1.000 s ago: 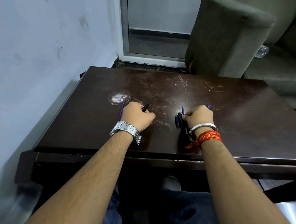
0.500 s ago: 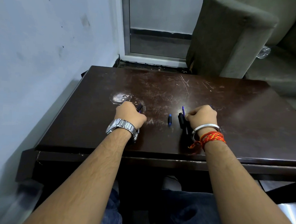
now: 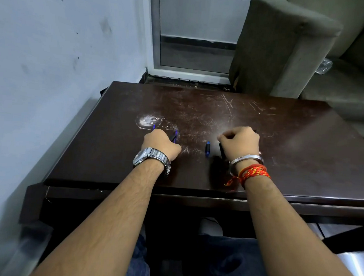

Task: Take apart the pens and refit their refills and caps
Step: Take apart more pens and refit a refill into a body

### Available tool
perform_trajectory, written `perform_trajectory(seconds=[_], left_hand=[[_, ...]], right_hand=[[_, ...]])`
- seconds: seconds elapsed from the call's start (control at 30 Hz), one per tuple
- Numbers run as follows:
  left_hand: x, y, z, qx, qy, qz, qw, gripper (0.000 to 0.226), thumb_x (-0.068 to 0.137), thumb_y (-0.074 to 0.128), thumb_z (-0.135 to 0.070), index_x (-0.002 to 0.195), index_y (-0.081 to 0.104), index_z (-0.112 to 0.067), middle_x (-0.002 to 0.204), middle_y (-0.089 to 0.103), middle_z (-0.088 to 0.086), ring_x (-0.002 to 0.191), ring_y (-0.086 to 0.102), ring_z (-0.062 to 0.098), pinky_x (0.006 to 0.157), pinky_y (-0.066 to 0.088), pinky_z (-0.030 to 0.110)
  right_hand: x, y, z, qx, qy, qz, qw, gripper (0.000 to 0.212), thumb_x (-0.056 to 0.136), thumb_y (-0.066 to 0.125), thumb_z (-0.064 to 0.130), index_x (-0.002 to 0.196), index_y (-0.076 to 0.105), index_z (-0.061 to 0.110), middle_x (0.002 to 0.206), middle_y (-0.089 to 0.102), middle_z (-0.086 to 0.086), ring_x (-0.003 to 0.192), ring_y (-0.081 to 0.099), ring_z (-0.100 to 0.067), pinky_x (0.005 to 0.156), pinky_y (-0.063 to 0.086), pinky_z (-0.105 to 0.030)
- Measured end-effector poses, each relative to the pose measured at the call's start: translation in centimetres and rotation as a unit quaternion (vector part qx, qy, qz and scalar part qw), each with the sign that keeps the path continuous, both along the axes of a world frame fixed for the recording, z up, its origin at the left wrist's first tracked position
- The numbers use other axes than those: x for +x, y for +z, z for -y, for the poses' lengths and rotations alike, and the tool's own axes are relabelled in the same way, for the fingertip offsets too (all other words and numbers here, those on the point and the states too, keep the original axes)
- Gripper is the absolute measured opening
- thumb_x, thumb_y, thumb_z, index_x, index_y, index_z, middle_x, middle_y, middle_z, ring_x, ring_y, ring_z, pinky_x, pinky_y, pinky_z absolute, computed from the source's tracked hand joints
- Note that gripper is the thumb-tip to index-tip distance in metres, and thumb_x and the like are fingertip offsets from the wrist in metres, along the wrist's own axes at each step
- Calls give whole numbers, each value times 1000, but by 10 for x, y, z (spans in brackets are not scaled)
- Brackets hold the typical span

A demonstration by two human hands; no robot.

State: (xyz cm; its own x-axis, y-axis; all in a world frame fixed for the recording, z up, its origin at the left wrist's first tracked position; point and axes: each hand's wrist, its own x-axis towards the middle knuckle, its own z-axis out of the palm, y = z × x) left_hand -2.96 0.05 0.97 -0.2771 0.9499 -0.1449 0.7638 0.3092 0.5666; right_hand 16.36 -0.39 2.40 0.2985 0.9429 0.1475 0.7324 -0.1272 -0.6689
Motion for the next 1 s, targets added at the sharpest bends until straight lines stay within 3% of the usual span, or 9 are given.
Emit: perform_trajectory(seconds=[0.13, 0.2, 0.27, 0.37, 0.47, 0.57, 0.67, 0.77, 1.0], left_hand=[[4, 7, 4, 89, -19, 75, 993, 30, 70, 70, -32, 51, 58, -12, 45, 55, -4, 44, 54, 8, 35, 33, 20], [6, 10, 7, 125, -39, 116, 985, 34, 70, 70, -32, 46, 56, -12, 37, 52, -6, 38, 51, 3, 34, 31, 14], [8, 10, 10, 149, -67, 126, 978, 34, 72, 70, -31, 50, 59, -7, 42, 56, -2, 38, 48, 5, 39, 35, 18], [7, 8, 11, 167, -102, 151, 969, 32, 73, 71, -27, 49, 59, -12, 38, 53, -8, 37, 47, 3, 39, 32, 14], [8, 8, 12, 159, -121, 187, 962, 17, 67, 69, -35, 58, 67, -21, 43, 58, -17, 42, 52, -3, 44, 36, 9], [10, 7, 12, 119, -122, 242, 955, 26, 69, 55, -42, 70, 70, -20, 56, 66, -15, 51, 56, 1, 56, 45, 24], [11, 6, 11, 82, -120, 306, 941, 23, 77, 47, -28, 75, 69, -26, 66, 71, -11, 55, 56, 8, 62, 46, 31], [10, 3, 11, 77, -146, 322, 932, 21, 88, 53, -15, 80, 68, -28, 74, 74, -5, 60, 62, 13, 71, 55, 39], [9, 2, 12, 88, -164, 316, 930, 20, 92, 60, -13, 84, 67, -29, 76, 76, -6, 63, 68, 11, 64, 54, 31]], right_hand=[[-27, -1, 4, -22, 53, -170, 984, 23, 85, 72, 35, 66, 69, 23, 64, 69, 5, 57, 64, -8, 60, 55, -24], [-41, 0, 4, -58, 90, -331, 938, 23, 87, 71, 31, 72, 71, 13, 63, 67, -2, 48, 58, -7, 51, 53, -22], [-47, 0, 4, -73, 133, -389, 909, 20, 88, 72, 25, 78, 74, 8, 63, 66, -5, 48, 56, -7, 50, 51, -19], [-48, 0, 6, -60, 152, -402, 901, 7, 86, 72, 13, 82, 74, 8, 74, 69, -16, 54, 59, -12, 54, 53, -21], [-47, 4, 7, 1, 120, -377, 919, 8, 86, 71, 7, 78, 72, 10, 68, 69, -10, 53, 62, -10, 55, 56, -23], [-44, 12, 7, 114, 74, -357, 924, 9, 87, 70, 10, 80, 72, 15, 66, 68, -4, 55, 62, -7, 59, 57, -22], [-45, 18, 9, 178, 60, -374, 908, 7, 89, 68, 13, 89, 73, 18, 73, 72, -2, 64, 65, -9, 67, 60, -27], [-48, 18, 10, 205, 61, -386, 897, 8, 90, 68, 13, 97, 72, 15, 76, 73, -1, 66, 66, -8, 71, 61, -31], [-51, 17, 10, 202, 86, -352, 910, 10, 90, 68, 14, 96, 72, 20, 75, 73, -1, 67, 67, -11, 70, 60, -27]])
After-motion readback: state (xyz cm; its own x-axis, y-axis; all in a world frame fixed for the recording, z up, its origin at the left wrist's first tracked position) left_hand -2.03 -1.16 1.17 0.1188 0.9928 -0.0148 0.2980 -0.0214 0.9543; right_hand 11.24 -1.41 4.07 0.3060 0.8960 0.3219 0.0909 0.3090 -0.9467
